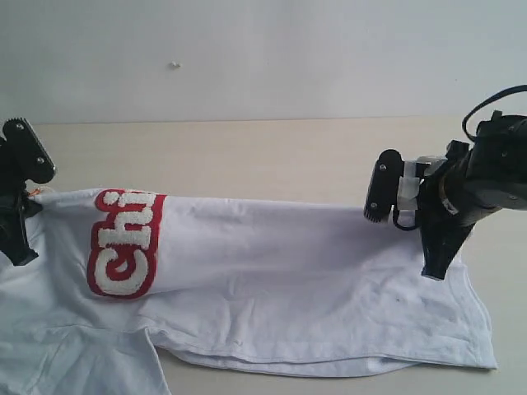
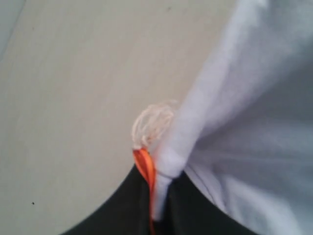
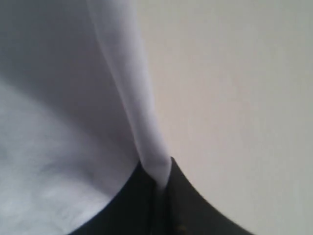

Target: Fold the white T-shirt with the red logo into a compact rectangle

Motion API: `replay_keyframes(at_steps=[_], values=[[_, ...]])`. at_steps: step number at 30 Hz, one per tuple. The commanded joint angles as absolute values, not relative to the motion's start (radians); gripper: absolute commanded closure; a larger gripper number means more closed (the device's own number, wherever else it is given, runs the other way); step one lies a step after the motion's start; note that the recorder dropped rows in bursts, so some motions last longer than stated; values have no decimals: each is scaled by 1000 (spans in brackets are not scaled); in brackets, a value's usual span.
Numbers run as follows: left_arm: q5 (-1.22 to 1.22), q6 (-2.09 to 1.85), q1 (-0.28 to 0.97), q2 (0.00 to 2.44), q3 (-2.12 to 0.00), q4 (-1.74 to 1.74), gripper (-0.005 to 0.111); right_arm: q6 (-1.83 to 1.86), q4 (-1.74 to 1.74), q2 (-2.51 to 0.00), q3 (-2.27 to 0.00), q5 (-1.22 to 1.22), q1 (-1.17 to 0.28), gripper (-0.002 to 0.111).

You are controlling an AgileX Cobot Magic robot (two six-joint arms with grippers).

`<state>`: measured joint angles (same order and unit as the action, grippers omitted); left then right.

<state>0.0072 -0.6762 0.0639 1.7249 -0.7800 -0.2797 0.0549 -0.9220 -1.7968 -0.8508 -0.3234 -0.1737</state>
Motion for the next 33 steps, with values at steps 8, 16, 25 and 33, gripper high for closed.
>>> replay_keyframes(at_steps=[8, 16, 25, 33], values=[[-308, -647, 0, 1774, -816, -200, 50, -348, -1275, -1848, -846, -369, -172, 39], [75, -458, -38, 1633, -830, -135, 58, -518, -1053, -1742, -846, -368, -175, 51], [651, -443, -34, 1526, -829, 179, 107, 390, -13, -1656, -846, -515, -175, 108], [745, -654, -18, 1658, -823, 397, 106, 624, 269, -1761, -846, -676, -175, 108]])
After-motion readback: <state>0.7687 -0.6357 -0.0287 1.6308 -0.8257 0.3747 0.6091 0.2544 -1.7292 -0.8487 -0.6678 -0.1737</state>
